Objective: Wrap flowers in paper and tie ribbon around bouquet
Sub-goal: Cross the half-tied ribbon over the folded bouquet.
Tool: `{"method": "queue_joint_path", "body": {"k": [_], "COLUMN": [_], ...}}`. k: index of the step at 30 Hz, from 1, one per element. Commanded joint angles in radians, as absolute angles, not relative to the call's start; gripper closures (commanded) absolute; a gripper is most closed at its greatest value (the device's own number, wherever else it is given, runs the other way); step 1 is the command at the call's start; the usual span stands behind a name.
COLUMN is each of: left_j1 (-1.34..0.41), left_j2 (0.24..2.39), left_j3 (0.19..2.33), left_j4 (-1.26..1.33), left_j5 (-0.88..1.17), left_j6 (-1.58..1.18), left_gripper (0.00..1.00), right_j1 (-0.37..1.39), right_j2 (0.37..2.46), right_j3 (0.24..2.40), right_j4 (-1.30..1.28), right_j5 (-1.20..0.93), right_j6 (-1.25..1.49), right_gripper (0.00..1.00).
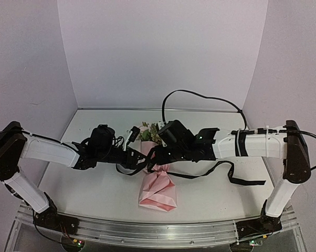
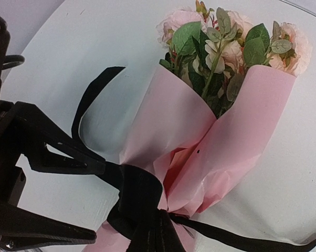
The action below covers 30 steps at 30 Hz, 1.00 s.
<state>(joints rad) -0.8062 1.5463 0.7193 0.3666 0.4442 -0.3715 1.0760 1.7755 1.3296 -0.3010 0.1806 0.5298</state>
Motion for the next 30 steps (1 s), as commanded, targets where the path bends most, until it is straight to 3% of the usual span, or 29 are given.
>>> {"method": "queue_joint_path", "body": {"k": [1, 12, 30], "left_j1": [-0.807, -0.808, -0.839], "left_j2": [1.511, 1.616, 1.673], "left_j3": [0.775, 0.855, 0.833], "left_j4": [0.327, 0.319, 0.355], "left_j5": [0.397, 0.513, 0.482], "left_j6": [-0.289, -0.256, -0.297], "left_gripper": [0.37, 0.34, 0.62], "right_j1": [1.074, 1.072, 1.059], "right_j2": [1.726, 1.727, 1.718], "right_j3": [1.321, 1.327, 1.312], "right_j4": [-0.252, -0.25, -0.25], "right_j5": [0.16, 0.164, 0.187], "right_j6": [0.542, 0.548, 0.571], "right_gripper": [1.0, 1.0, 1.0]}}
